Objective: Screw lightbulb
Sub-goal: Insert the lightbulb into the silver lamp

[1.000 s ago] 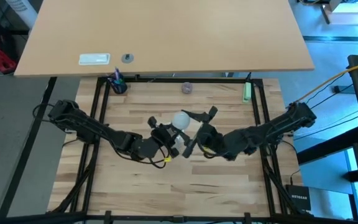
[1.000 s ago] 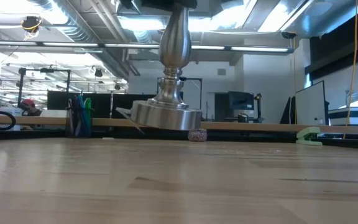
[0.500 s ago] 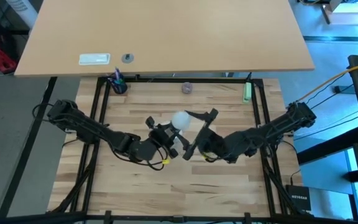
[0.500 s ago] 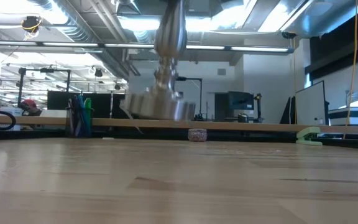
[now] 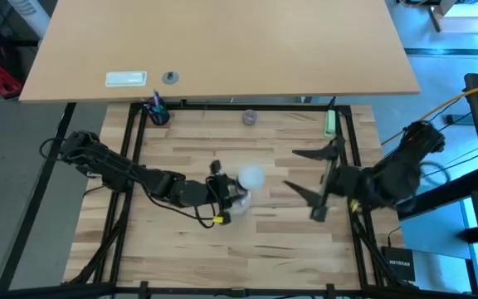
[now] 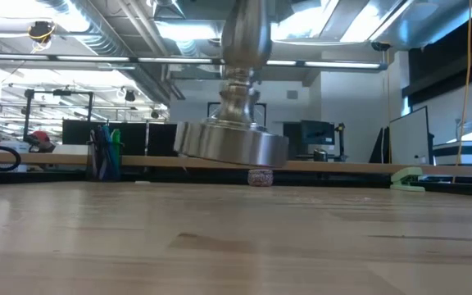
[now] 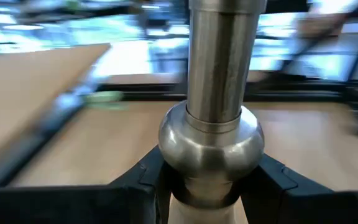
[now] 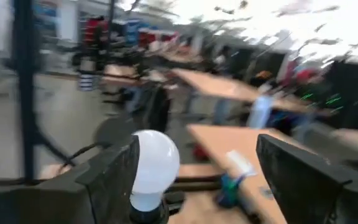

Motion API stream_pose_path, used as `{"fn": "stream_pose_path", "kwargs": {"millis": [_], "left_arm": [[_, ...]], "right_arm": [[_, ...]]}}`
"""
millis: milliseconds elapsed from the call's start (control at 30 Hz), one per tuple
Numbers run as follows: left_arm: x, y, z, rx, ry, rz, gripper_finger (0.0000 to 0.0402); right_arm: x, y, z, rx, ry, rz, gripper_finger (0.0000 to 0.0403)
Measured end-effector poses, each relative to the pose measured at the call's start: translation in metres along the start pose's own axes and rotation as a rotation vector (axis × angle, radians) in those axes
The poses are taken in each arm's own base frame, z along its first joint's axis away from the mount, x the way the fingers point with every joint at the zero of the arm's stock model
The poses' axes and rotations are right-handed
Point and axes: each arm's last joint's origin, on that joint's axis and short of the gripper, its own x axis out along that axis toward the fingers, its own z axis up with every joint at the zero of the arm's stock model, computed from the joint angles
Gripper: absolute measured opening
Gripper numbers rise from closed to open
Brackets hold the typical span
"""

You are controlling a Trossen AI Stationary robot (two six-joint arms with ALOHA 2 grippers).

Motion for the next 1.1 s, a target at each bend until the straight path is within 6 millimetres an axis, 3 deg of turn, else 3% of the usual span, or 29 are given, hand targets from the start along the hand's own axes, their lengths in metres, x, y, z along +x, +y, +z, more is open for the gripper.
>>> {"fn": "stream_pose_path", "kwargs": {"millis": [100, 233, 900, 1100], "left_arm": [[0.004, 0.001, 0.003, -0.038, -0.02, -0.203, 0.0124], [0.006, 0.003, 0.006, -0.08, -0.037, -0.258, 0.0124], [0.006, 0.003, 0.007, -0.108, -0.039, -0.334, 0.0124], [0.006, 0.002, 0.006, -0.1, -0.035, -0.336, 0.0124]], "right_arm": [[-0.001, -0.019, -0.002, 0.114, 0.029, 0.095, 0.0317], [0.012, -0.029, -0.006, 0.234, 0.038, 0.241, 0.0314], [0.072, -0.002, -0.038, 0.196, 0.087, 0.377, 0.0316], [0.077, -0.001, -0.038, 0.182, 0.057, 0.408, 0.0304]]}}
